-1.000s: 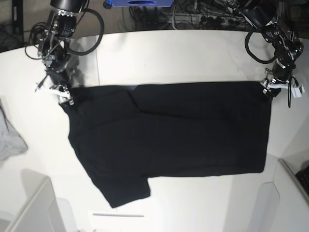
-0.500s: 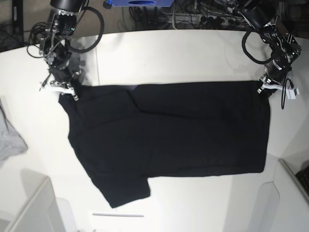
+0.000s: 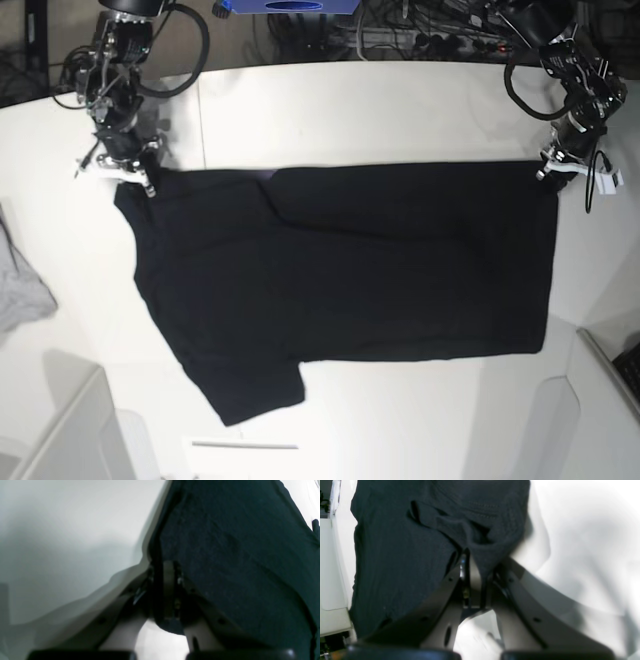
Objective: Fold the T-shirt properly
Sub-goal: 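Drag the shirt toward the robot with both grippers, then release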
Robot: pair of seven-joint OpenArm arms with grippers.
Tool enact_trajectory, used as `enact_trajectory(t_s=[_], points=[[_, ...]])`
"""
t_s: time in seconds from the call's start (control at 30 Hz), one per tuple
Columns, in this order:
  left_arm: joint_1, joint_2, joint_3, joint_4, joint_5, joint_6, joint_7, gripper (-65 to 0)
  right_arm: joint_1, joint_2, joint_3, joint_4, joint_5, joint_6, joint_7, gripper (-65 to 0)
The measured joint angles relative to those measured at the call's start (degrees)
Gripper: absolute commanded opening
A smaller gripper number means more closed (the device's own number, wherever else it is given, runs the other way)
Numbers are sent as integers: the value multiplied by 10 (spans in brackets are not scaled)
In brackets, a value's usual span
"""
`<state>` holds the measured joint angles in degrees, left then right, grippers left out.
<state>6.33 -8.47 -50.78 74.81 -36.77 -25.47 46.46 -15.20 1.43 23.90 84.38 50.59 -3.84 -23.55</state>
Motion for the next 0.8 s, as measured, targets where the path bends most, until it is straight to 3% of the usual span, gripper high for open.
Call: enact_trajectory(t_s=[0.8], points=[[146,5,1,122,8,4,17,-650,-114,0,0,92,-6,-10,-12,-650]])
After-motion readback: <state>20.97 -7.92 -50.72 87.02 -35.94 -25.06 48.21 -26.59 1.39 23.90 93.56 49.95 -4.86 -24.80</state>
